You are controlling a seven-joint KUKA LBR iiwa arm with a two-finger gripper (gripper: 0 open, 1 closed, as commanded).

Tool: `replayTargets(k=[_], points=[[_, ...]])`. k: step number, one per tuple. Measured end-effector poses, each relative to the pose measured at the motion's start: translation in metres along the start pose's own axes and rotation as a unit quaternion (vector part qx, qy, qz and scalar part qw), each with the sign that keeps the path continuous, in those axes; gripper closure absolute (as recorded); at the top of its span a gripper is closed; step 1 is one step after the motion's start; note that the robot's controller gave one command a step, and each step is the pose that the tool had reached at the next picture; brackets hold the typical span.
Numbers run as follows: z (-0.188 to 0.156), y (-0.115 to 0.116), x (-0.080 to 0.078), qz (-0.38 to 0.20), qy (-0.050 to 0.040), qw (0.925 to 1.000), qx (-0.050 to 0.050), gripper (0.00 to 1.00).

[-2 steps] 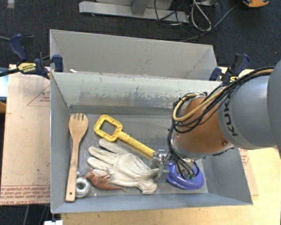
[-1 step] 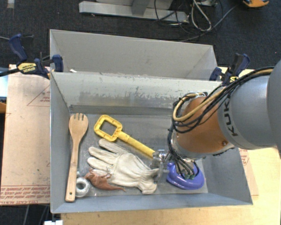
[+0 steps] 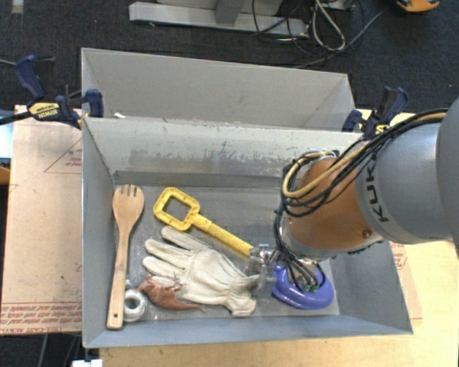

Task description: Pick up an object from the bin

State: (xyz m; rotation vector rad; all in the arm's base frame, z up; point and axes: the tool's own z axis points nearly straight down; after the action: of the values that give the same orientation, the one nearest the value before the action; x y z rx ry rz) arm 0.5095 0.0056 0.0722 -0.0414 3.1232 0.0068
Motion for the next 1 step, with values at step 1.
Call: replayTargets(k=[1], points=[[-0.1111, -0.0127, -0.0023, 0.003, -0.0016, 1.0000, 0.000, 1.00]])
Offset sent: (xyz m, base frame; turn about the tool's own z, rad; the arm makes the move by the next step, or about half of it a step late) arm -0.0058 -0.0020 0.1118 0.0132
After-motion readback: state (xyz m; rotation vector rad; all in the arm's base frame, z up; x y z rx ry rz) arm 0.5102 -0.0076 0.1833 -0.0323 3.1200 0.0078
